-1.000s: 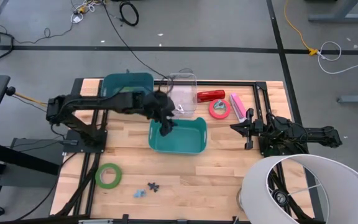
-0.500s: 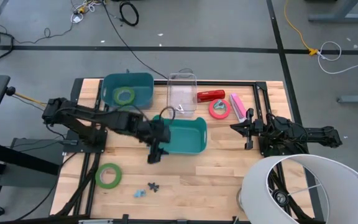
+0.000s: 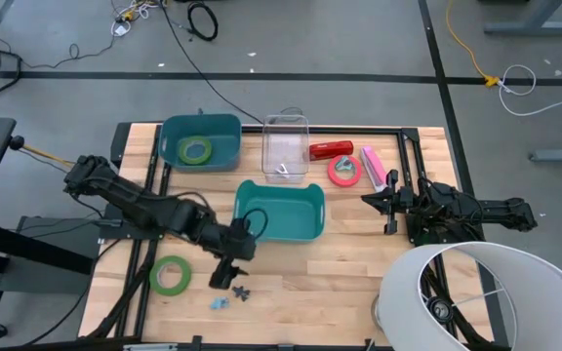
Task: Pick and place Stapler, Stapler remover, tape
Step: Put the dark blue staple remover into the transparent bin
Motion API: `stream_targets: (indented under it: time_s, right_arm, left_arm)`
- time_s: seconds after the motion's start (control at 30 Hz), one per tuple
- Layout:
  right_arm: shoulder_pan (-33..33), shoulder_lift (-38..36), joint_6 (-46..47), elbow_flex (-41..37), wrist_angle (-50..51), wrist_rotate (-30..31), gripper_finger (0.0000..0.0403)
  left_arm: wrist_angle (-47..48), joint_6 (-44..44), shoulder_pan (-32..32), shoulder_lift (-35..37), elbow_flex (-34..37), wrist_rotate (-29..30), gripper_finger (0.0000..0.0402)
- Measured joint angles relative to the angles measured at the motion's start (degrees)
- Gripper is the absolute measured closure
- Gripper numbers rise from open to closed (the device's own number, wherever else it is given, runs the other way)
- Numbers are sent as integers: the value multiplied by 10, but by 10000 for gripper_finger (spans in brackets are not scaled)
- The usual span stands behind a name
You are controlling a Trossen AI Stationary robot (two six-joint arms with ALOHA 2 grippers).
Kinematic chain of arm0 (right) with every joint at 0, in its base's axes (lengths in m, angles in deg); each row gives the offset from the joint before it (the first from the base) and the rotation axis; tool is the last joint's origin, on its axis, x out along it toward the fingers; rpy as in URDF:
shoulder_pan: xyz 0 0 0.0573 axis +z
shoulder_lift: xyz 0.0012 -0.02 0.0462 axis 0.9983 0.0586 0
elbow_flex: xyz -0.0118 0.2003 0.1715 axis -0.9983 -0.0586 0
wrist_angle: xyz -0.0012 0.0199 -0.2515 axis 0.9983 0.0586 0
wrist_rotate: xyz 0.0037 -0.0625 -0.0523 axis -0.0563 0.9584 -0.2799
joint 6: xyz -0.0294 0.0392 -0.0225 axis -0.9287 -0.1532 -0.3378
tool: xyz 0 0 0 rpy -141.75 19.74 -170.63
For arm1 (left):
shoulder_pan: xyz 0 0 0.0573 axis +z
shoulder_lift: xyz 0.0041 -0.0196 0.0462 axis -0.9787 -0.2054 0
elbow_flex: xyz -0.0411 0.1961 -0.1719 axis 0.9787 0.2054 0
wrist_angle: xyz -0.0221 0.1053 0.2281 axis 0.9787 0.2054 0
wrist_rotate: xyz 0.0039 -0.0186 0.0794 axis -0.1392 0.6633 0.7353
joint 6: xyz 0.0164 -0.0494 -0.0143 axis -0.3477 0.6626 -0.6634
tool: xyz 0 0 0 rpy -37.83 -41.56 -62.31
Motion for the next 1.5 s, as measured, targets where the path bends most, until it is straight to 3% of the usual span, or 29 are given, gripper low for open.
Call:
stream_targets:
  time_s: [0.47, 0.93, 1.23, 1.5]
  right_arm:
    - [0, 0, 0, 0, 0, 0, 385]
    - [0, 0, 0, 0, 0, 0, 385]
    - [0, 0, 0, 0, 0, 0, 385]
    - [0, 0, 0, 0, 0, 0, 385]
  left_arm:
    - [-11, -2, -104, 0, 59, 10, 165]
    - [-47, 54, -132, -1, 134, 1, 165]
    - [-49, 37, -155, -1, 152, -4, 165]
    - [-64, 45, -155, -1, 169, 36, 165]
